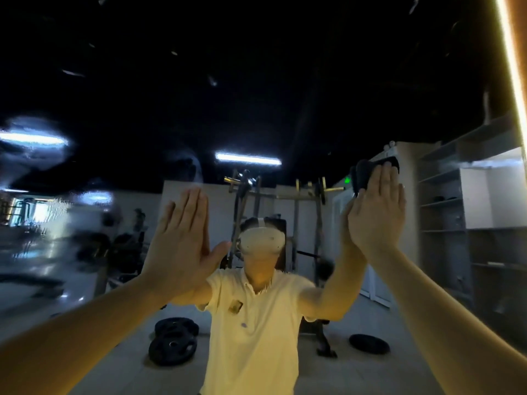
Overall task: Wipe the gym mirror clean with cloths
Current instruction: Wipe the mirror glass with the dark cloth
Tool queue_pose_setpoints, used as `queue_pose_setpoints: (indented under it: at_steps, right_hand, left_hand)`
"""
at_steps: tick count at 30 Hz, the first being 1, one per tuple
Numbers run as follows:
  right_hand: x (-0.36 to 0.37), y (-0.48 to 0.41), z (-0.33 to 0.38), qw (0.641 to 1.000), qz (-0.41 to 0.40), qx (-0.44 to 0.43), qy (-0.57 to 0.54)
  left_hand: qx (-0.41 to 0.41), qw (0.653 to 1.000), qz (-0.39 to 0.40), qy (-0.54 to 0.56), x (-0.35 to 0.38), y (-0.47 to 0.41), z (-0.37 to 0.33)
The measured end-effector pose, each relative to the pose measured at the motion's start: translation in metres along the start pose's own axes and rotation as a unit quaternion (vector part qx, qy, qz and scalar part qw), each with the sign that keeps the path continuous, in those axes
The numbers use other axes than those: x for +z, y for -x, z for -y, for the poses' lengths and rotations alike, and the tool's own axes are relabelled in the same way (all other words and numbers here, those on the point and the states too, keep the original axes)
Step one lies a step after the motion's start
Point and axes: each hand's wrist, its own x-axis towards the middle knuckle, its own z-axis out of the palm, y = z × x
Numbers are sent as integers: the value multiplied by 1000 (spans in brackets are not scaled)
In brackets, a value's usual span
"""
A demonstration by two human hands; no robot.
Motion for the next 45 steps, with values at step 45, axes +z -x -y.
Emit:
queue_pose_setpoints:
  at_steps: [45]
  right_hand:
    - [10, 222, 16, 992, 47, 20, -112]
  left_hand:
    - [6, 995, 47, 91, 7, 88, 16]
